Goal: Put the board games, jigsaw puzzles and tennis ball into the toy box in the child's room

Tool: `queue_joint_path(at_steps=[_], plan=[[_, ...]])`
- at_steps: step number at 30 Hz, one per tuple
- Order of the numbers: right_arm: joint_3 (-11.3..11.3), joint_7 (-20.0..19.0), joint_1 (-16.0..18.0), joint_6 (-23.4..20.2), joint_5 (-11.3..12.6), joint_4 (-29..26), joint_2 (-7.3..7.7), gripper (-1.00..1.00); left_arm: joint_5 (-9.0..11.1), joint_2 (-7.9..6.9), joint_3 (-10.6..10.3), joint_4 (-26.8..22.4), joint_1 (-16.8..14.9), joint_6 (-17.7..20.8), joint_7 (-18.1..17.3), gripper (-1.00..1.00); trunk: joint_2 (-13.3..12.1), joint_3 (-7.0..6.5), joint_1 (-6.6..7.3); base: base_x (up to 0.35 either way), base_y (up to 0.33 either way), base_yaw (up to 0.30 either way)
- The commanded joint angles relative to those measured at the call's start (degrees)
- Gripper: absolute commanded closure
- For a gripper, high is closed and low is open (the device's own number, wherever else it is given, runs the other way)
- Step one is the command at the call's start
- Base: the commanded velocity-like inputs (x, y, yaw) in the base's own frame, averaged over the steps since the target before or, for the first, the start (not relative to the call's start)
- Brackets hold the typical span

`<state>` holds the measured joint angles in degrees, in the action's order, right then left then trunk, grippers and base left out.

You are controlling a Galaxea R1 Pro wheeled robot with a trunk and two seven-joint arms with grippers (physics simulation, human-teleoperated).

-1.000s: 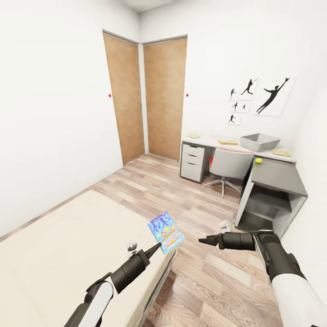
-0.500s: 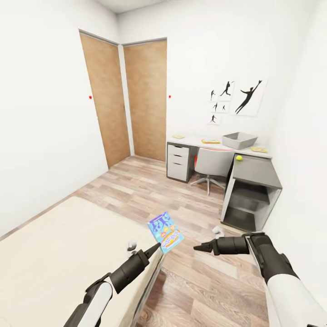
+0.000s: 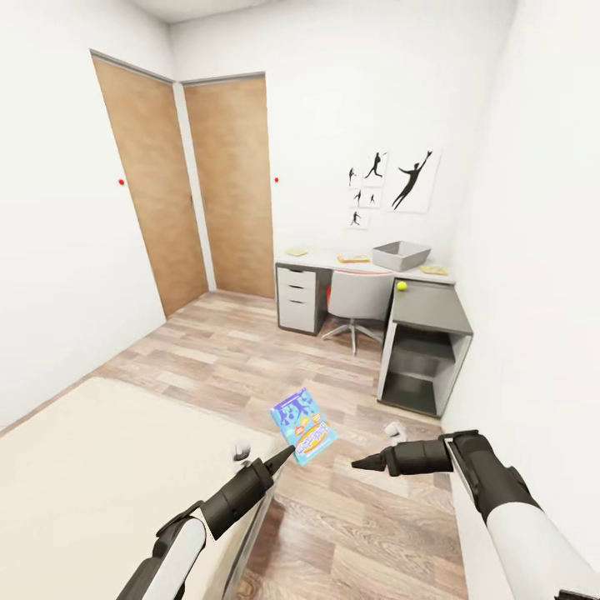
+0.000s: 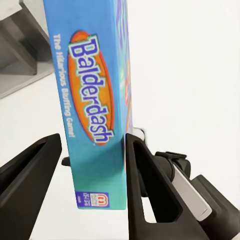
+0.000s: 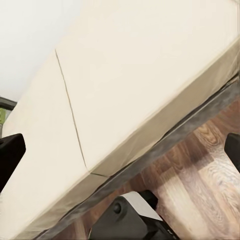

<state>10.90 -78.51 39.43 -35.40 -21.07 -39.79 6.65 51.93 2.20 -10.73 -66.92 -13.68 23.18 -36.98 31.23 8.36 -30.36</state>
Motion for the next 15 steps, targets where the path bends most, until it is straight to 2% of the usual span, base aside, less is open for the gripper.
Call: queue_joint_path(at_steps=[1,4,9,11,15], plan=[[0.3,-0.5,0.1,-0.5,-0.6,-0.1,-0.06,-1.0,0.7,0.0,0.0,0.0,0.0,0.6,0.0,1.0,0.1,0.08,-0.02,0.0,0.0,-0.26],[-0.5,-0.5,0.1,-0.5,-0.6,0.5,-0.06,-1.0,0.7,0.0,0.0,0.0,0.0,0.6,0.0,1.0,0.1,-0.01,-0.02,0.0,0.0,-0.26],[-3.2,-0.6,0.2,-0.5,-0.6,1.8,-0.15,-1.0,0.7,-0.03,0.0,0.0,0.0,0.5,0.0,1.0,0.1,-0.14,-0.02,0.0,0.0,-0.261],[-4.9,-0.6,0.2,-0.5,-0.5,3.0,-0.58,-1.0,0.7,-0.05,0.0,0.0,0.0,0.5,0.0,1.0,0.1,-0.2,-0.02,0.0,0.0,-0.261],[-6.6,-0.4,0.2,-0.3,-0.5,4.3,-1.41,-1.0,0.6,-0.1,0.1,0.0,0.0,0.5,0.0,1.0,0.1,-0.29,-0.02,0.0,0.0,-0.25]])
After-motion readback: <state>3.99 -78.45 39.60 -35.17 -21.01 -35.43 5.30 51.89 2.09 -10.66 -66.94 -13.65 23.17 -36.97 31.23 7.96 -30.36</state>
